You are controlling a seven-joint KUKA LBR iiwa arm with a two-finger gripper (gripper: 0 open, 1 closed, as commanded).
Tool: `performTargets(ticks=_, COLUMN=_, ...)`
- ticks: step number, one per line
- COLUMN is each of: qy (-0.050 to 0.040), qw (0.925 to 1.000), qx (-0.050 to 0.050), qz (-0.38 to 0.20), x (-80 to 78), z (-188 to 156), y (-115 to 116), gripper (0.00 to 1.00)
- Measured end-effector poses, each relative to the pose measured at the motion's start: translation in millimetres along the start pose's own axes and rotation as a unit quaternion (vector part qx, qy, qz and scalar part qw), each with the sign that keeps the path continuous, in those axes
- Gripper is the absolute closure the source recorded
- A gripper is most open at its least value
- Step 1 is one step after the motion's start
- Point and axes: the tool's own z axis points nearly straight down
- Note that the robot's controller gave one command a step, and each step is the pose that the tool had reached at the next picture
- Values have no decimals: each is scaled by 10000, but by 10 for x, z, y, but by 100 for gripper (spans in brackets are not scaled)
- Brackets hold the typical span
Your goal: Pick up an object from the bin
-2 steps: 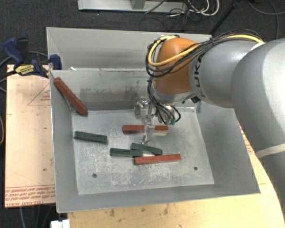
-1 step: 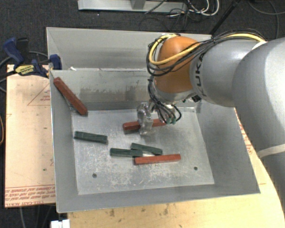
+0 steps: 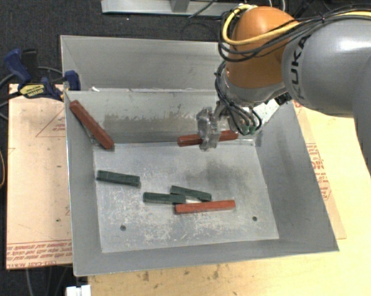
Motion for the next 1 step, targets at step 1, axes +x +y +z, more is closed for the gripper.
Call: performTargets(ticks=1, qy=13, qw=9871, qx=0, qz=-1600, x=229, z=-1180, y=-342, gripper=100)
